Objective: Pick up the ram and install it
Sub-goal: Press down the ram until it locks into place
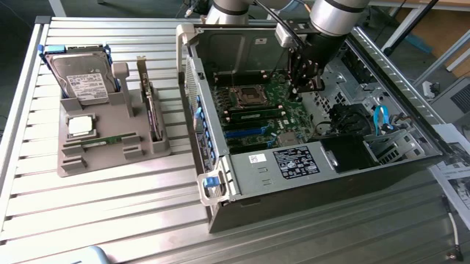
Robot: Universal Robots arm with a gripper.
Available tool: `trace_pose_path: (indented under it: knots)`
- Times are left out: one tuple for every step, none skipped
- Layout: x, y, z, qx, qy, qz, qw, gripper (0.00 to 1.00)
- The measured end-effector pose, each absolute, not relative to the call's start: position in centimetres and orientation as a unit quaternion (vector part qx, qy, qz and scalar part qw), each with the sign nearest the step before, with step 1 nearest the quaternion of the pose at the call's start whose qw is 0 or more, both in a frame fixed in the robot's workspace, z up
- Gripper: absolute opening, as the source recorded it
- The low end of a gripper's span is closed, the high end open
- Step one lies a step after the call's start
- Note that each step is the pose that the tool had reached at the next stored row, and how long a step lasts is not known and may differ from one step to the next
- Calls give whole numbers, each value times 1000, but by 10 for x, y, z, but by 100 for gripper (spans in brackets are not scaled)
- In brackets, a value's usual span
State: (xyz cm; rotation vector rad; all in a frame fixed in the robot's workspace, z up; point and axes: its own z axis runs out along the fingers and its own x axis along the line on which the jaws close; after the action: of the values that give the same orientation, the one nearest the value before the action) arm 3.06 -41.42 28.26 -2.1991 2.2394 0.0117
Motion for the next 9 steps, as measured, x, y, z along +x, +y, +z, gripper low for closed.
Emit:
trace_pose_path:
  knots:
    - [31, -414, 281, -701, 713, 4, 1, 11]
    - [31, -414, 280, -701, 713, 4, 1, 11]
    - [31, -414, 279, -701, 713, 4, 1, 11]
    - [31, -414, 278, -701, 713, 4, 1, 11]
    - [31, -414, 277, -701, 713, 4, 1, 11]
    - [31, -414, 275, -701, 713, 4, 1, 11]
    - [31, -414, 274, -701, 713, 4, 2, 11]
    - [31, -414, 273, -701, 714, 4, 1, 11]
    - [31, -414, 272, -701, 714, 4, 2, 11]
